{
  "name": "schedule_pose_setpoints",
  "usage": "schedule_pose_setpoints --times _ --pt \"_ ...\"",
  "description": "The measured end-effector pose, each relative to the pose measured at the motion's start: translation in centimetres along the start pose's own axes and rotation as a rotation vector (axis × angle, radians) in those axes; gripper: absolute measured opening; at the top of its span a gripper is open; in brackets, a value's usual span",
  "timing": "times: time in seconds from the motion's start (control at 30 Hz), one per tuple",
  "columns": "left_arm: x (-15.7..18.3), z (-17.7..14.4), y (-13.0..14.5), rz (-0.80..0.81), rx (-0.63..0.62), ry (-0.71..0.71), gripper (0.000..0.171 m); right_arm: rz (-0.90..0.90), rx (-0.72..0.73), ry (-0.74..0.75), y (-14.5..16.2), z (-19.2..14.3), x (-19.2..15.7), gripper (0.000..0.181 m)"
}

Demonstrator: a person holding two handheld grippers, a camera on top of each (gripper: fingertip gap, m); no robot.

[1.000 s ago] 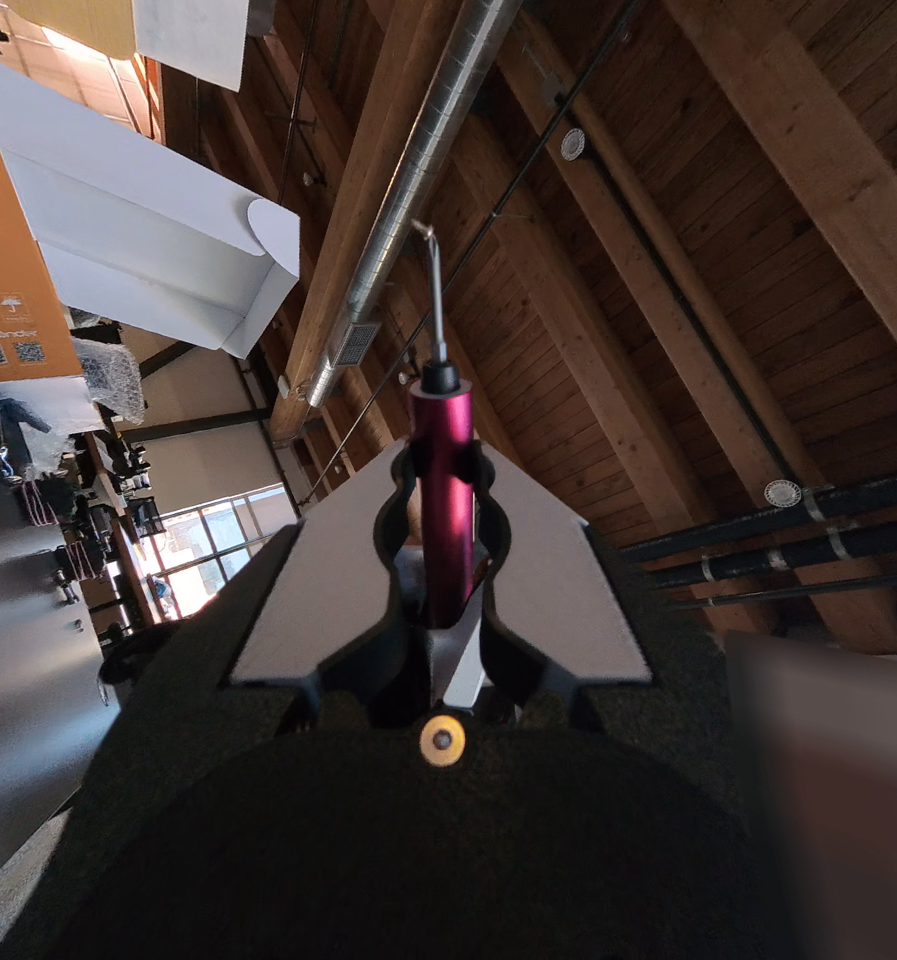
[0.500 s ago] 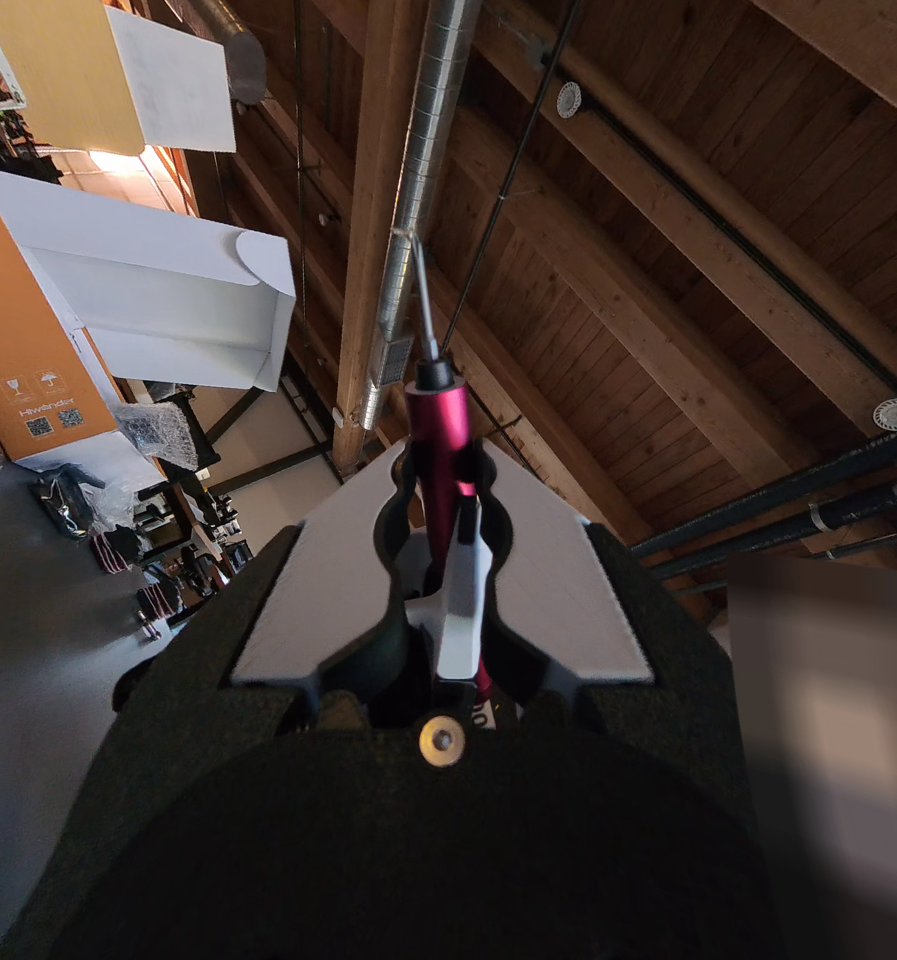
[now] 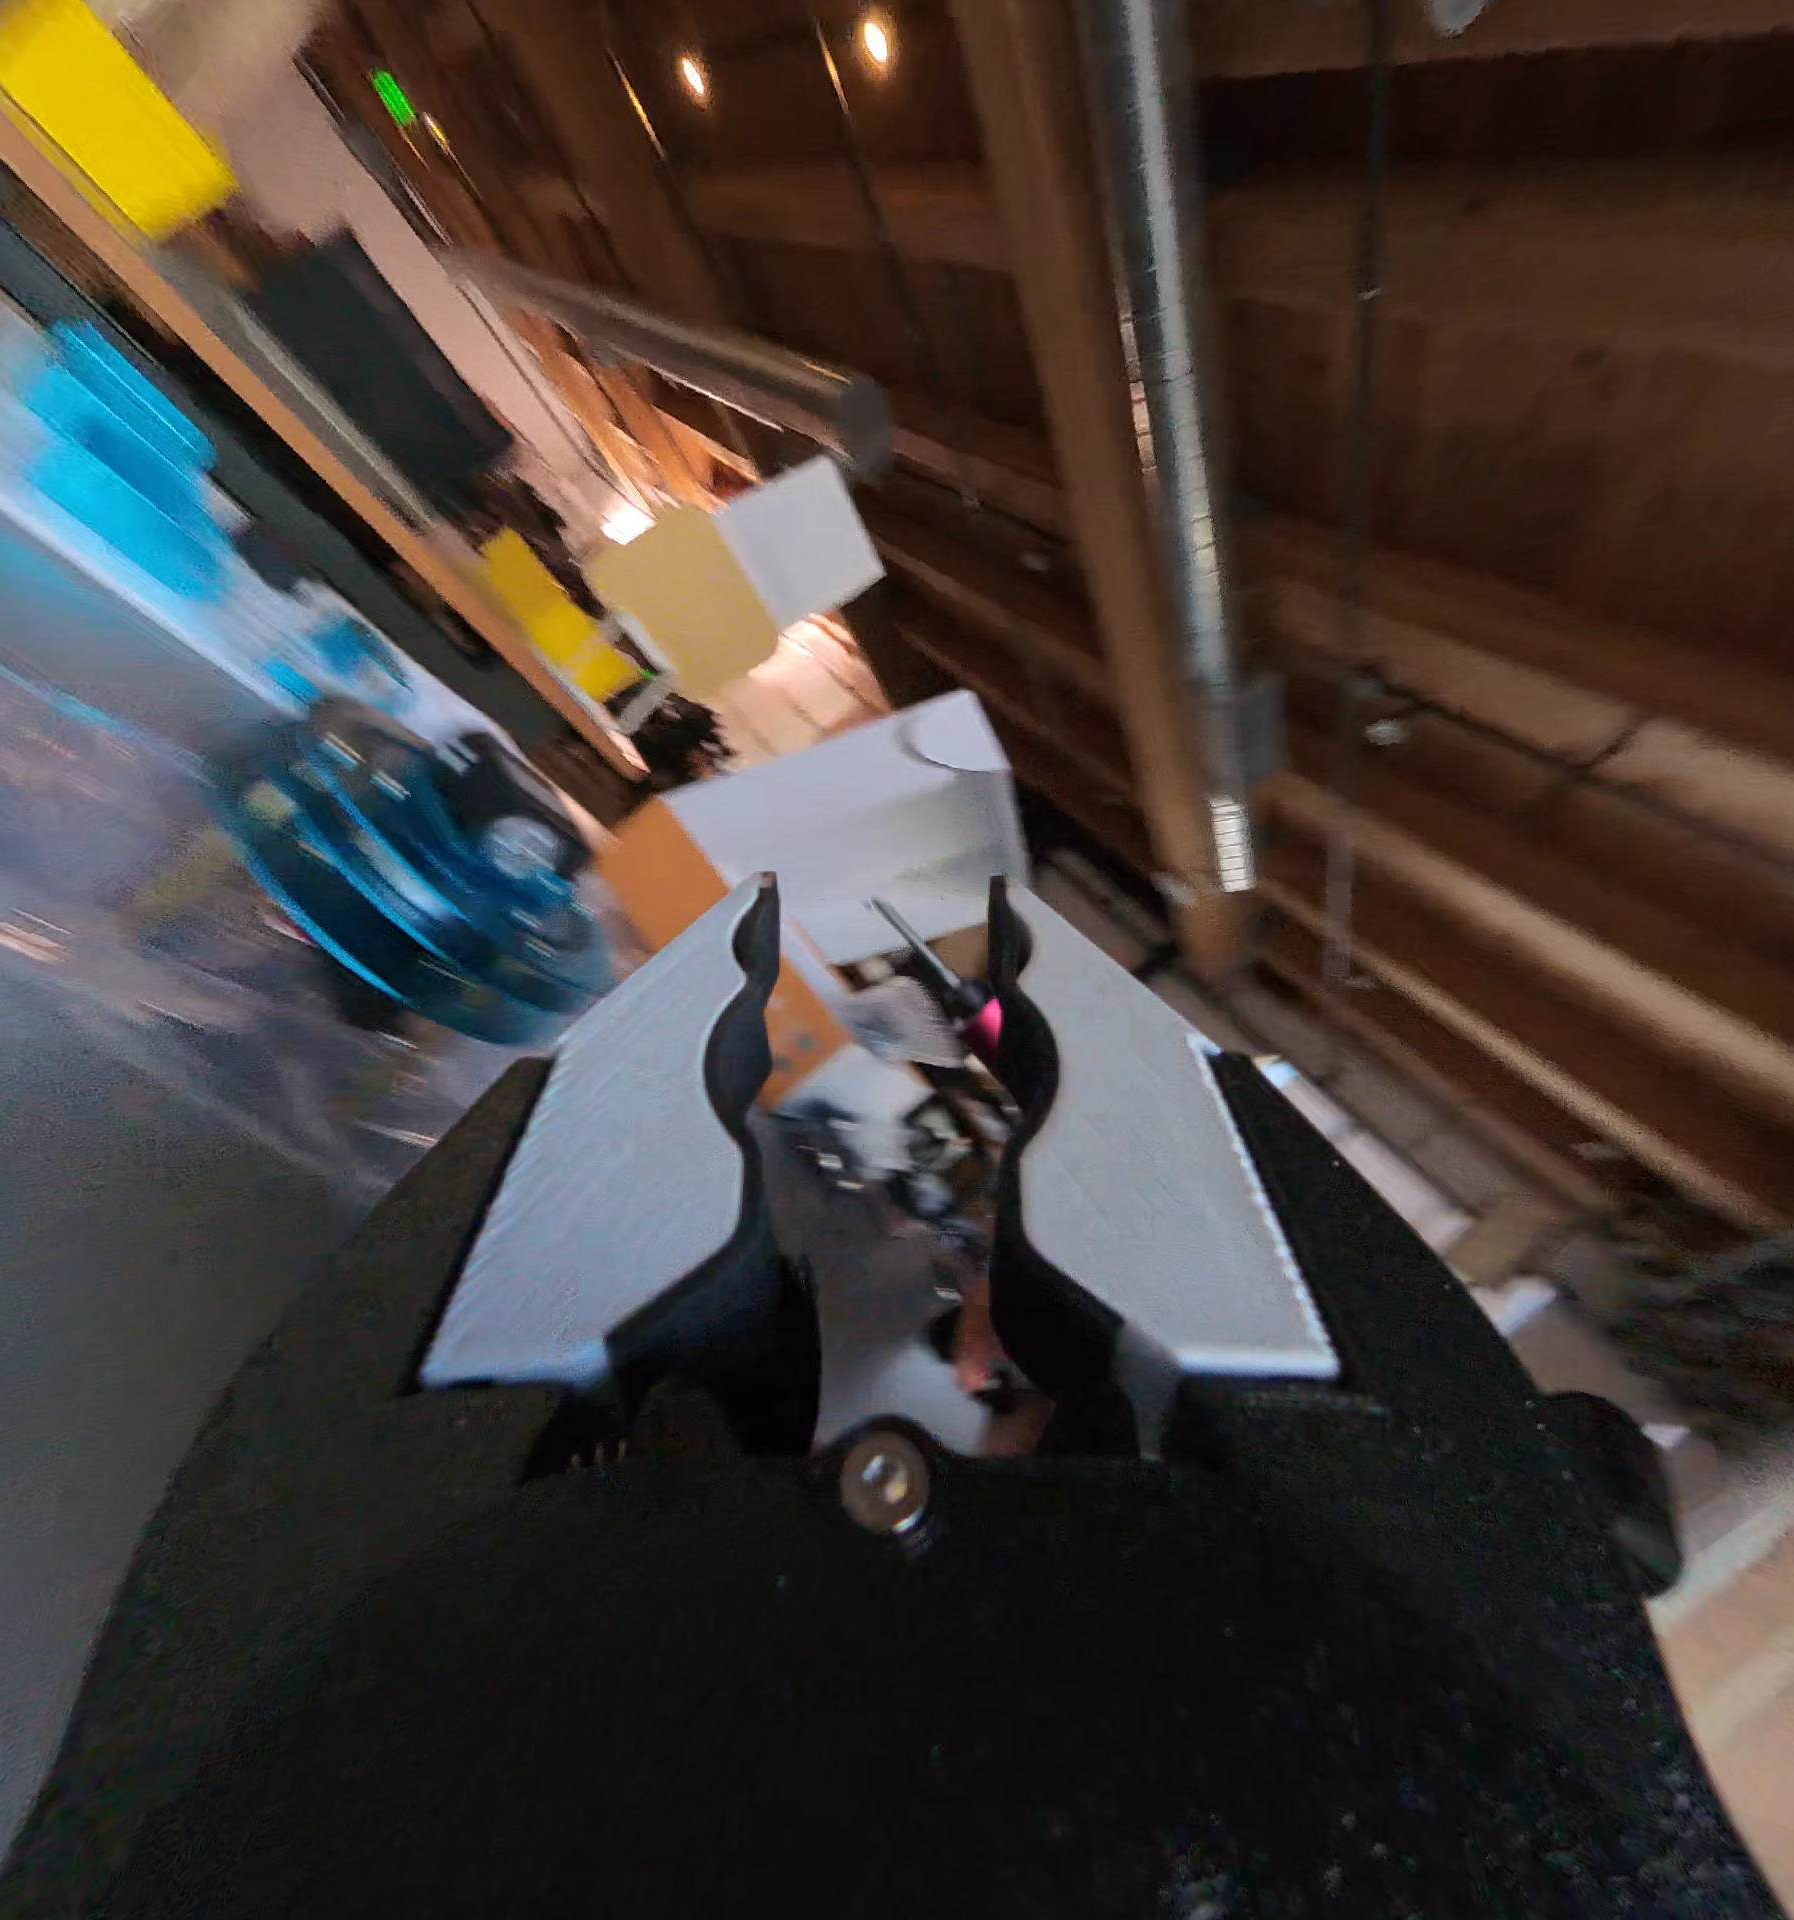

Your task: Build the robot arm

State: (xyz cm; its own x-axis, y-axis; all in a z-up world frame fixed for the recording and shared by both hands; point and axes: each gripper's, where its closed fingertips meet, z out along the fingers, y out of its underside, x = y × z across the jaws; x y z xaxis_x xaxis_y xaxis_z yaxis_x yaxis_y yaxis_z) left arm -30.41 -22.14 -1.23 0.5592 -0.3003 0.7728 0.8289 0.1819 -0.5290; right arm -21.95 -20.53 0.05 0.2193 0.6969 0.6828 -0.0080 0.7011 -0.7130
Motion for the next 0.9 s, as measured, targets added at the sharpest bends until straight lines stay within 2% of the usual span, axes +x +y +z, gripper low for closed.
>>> schedule_pose_setpoints --times 0.1,0.23,0.3,0.37,0.47,0.6,0.7,0.83,0.9 --pt "-2.3 -1.0 -3.5 0.257 -0.045 -0.131 0.039 -0.238 -0.057 -0.029 2.9 1.2 -0.6 0.021" --pt "-6.4 -0.9 -5.4 0.639 -0.236 -0.297 0.039 -0.523 -0.022 -0.063 5.0 2.6 -1.7 0.021" --pt "-8.1 -0.2 -4.9 0.786 -0.343 -0.319 0.038 -0.629 0.018 -0.090 6.7 3.0 -2.3 0.021" --pt "-9.3 0.8 -3.7 0.916 -0.467 -0.300 0.037 -0.654 0.050 -0.152 8.3 3.2 -3.0 0.022" --pt "-10.3 2.2 -2.2 1.103 -0.575 -0.260 0.037 -0.680 0.090 -0.164 9.9 3.4 -3.1 0.021" --pt "-9.1 3.8 0.8 1.154 -0.668 -0.060 0.033 -0.649 0.150 -0.149 10.4 3.2 -2.9 0.022" --pt "-7.6 4.8 2.2 1.082 -0.711 0.131 0.036 -0.627 0.251 -0.164 9.6 2.8 -2.7 0.022" --pt "-8.6 6.3 1.7 0.997 -0.809 0.238 0.068 -0.568 0.331 -0.259 11.1 3.0 -1.3 0.021" --pt "-9.7 7.0 1.6 0.960 -0.879 0.285 0.075 -0.566 0.374 -0.272 12.0 3.1 -0.4 0.021"
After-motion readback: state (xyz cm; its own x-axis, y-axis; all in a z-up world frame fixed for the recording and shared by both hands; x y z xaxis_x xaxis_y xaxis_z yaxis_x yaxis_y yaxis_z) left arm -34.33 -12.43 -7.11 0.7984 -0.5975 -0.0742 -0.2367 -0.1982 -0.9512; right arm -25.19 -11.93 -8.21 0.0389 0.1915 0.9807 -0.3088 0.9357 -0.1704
